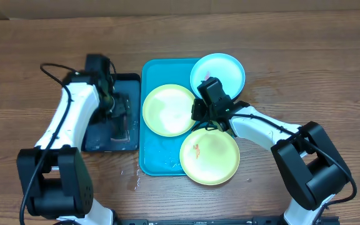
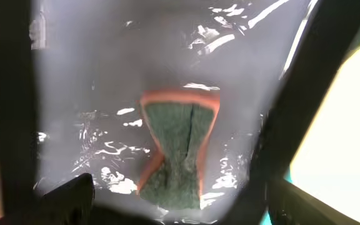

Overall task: Clean dirty plates on tray and stack at the side
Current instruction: 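Return the sponge to the black tray and withdraw the left gripper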

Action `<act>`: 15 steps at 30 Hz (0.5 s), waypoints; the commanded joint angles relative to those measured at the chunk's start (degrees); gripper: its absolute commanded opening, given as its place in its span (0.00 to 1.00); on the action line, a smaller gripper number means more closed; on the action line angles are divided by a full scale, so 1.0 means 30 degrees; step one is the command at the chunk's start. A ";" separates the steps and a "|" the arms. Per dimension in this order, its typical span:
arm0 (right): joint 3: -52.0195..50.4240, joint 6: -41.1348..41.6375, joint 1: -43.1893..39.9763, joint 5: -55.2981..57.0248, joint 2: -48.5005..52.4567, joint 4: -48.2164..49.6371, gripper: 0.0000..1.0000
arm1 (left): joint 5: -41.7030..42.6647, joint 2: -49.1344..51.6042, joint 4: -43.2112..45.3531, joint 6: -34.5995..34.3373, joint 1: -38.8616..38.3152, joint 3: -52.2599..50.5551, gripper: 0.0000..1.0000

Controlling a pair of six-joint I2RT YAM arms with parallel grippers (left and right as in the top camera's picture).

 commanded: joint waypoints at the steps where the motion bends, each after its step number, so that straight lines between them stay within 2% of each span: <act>1: -0.0073 0.0000 0.0109 -0.0095 0.0095 -0.0102 0.20 | 0.0882 -0.1027 -0.0889 -0.1005 0.0692 0.2492 0.87; 5: -0.0080 0.0015 0.0109 -0.0102 0.0146 -0.0219 0.24 | 0.1661 -0.2885 -0.2302 -0.2368 0.2055 0.5056 0.88; 7: -0.0080 0.0015 0.0109 -0.0102 0.0146 -0.0240 0.25 | 0.1639 -0.4087 -0.2732 -0.2987 0.2871 0.5734 0.92; 8: -0.0080 0.0015 0.0109 -0.0102 0.0146 -0.0262 0.25 | 0.1654 -0.4663 -0.2827 -0.3184 0.3242 0.5880 1.00; 11: -0.0080 0.0007 0.0109 -0.0095 0.0146 -0.0219 0.23 | 0.1647 -0.6441 -0.2659 -0.3563 0.4277 0.5916 1.00; 15: -0.0080 0.0015 0.0109 -0.0102 0.0146 -0.0219 0.04 | 0.1654 -0.7898 -0.2616 -0.3548 0.4750 0.5916 1.00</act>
